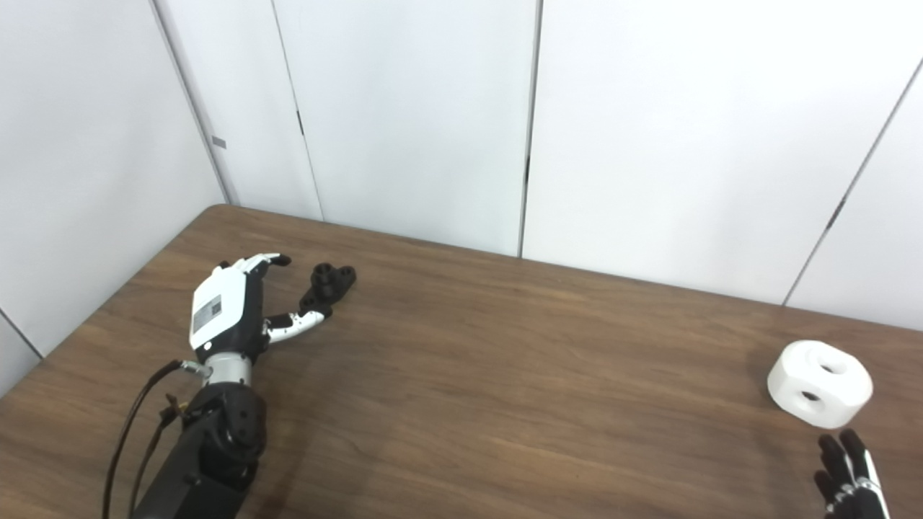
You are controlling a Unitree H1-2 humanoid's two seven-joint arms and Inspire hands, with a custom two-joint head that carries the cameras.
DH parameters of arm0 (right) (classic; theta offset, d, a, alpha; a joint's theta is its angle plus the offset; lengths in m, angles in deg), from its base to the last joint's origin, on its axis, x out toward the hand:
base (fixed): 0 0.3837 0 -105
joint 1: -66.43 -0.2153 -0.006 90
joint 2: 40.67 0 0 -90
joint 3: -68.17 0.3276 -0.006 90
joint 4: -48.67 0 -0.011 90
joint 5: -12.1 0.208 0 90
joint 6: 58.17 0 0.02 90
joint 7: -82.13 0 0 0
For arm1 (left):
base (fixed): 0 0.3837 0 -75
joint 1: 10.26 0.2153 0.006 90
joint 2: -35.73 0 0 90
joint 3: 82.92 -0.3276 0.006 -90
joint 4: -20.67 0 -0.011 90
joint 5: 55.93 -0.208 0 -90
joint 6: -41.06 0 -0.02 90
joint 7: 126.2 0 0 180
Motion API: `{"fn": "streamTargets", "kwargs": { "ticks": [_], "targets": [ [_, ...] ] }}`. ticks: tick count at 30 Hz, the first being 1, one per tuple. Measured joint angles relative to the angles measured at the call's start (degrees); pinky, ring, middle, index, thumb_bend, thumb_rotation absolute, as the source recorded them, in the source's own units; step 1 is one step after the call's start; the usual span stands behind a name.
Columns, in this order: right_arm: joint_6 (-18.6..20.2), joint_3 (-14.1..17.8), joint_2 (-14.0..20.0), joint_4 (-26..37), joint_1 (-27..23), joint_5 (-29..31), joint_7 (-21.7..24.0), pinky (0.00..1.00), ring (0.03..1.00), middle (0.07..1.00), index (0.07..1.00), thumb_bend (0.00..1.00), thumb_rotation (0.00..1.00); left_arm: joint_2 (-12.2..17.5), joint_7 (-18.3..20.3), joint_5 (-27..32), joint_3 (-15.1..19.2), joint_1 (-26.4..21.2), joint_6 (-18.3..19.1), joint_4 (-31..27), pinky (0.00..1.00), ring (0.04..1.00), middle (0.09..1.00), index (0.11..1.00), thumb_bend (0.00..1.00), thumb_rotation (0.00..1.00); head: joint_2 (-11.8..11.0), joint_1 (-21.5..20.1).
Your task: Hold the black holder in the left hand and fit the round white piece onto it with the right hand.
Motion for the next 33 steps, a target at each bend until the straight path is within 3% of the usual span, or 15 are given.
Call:
{"fn": "streamTargets", "kwargs": {
  "ticks": [25,33],
  "targets": [
    [0.55,0.23,-0.16,0.56,0.38,-0.43,-0.14,1.00,0.989,0.963,0.963,0.66,0.98,0.60,-0.89,0.42,-1.83,-8.81,0.42,17.30,1.00,0.929,0.860,0.701,0.88,0.34,0.79,-0.53],
    [0.57,0.29,-0.16,0.67,0.52,-0.45,-0.15,1.00,0.978,0.961,0.966,0.65,0.99,1.38,-2.48,0.28,-3.06,-10.60,2.29,20.04,1.00,0.923,0.856,0.694,0.89,0.33,0.88,-0.53]
  ]
}}
